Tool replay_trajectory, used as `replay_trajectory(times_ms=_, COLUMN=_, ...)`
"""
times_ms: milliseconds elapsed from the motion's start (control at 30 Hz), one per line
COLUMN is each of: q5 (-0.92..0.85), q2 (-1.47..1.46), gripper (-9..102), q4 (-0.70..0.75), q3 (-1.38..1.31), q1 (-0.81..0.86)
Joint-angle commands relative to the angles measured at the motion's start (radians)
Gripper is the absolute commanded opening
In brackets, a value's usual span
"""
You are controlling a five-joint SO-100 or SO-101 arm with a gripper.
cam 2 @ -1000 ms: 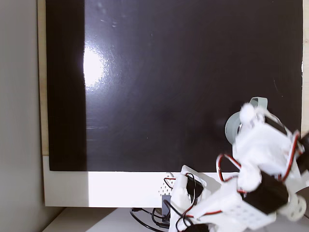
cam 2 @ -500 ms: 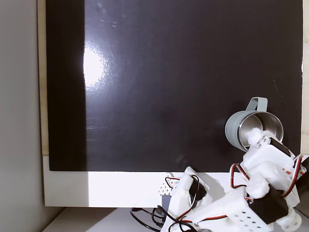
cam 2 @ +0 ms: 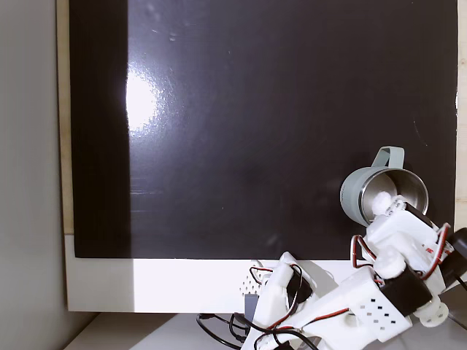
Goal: Grasp a gauze and put it in the cup.
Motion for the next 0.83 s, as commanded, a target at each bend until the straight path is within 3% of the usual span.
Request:
replay_trajectory(times_ms=0, q5=-0.009, q2=0.041, gripper=3, q4=-0.015, q3=-0.005, q1=0.005)
replay_trajectory(times_ms=133, q5=-0.006, q2=0.057, gripper=18, q4=-0.014, q3=0.003, q1=-0.005)
replay_trajectory(times_ms=267, q5=0.000, q2=0.077, gripper=24, q4=-0.014, q3=0.015, q1=-0.005)
replay_trajectory(times_ms=800, q5=0.005, q2=0.084, gripper=24, q4=-0.003, q3=0.025, q1=-0.008)
